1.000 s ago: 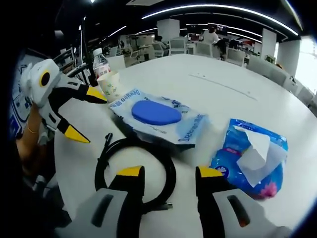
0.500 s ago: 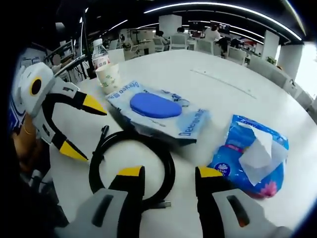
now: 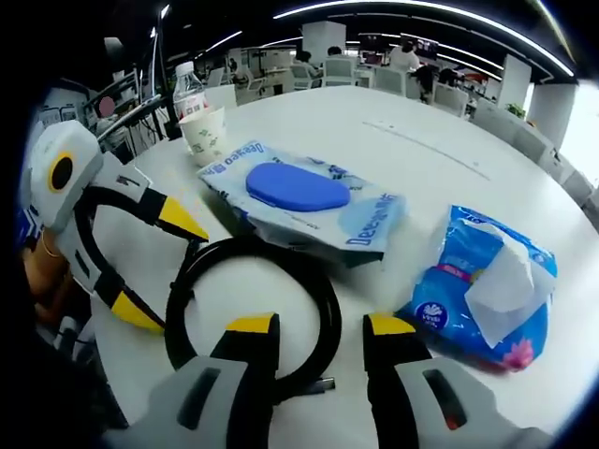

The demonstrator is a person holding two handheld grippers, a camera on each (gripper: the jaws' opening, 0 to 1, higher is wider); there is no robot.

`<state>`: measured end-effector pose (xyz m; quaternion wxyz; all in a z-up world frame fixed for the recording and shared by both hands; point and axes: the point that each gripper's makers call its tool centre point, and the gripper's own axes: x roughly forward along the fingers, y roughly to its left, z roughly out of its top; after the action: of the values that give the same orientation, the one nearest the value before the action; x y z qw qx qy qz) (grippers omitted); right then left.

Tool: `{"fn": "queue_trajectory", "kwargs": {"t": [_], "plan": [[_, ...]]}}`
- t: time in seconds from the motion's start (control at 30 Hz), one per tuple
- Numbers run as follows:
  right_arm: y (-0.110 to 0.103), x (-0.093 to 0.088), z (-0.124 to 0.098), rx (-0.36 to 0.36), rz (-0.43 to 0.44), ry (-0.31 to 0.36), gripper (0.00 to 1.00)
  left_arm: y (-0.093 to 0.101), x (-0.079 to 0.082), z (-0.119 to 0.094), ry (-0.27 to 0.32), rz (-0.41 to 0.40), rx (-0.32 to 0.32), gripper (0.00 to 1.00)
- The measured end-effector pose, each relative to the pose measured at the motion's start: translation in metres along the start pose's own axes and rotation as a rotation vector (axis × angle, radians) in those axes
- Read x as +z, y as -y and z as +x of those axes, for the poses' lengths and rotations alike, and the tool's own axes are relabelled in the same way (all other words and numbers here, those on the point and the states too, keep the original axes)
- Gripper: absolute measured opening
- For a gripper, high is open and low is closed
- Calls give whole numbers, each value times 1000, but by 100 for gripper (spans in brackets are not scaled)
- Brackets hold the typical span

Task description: Arrange the tabletop items into an orderly group along one side of the table until the central work area is clear of visible clutter.

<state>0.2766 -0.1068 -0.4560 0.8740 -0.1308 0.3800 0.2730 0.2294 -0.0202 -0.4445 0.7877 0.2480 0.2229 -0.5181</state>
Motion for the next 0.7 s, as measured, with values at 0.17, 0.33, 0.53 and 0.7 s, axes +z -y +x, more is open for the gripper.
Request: {"fn": "queue_trajectory", "kwargs": {"t": [0.17, 0.33, 0.53, 0.7], "plan": [[-1, -3, -1, -8, 12, -5, 30, -2, 3, 7, 16, -57, -8, 50], [-1, -1, -1, -23, 17, 1, 18, 0, 1, 9, 31, -135, -38, 50], [1, -3, -4, -52, 31, 10, 7, 2, 1, 8, 40, -130, -35, 50], [-3, -5, -7, -66, 28, 4, 6, 3, 0, 7, 38, -134, -35, 50]]}}
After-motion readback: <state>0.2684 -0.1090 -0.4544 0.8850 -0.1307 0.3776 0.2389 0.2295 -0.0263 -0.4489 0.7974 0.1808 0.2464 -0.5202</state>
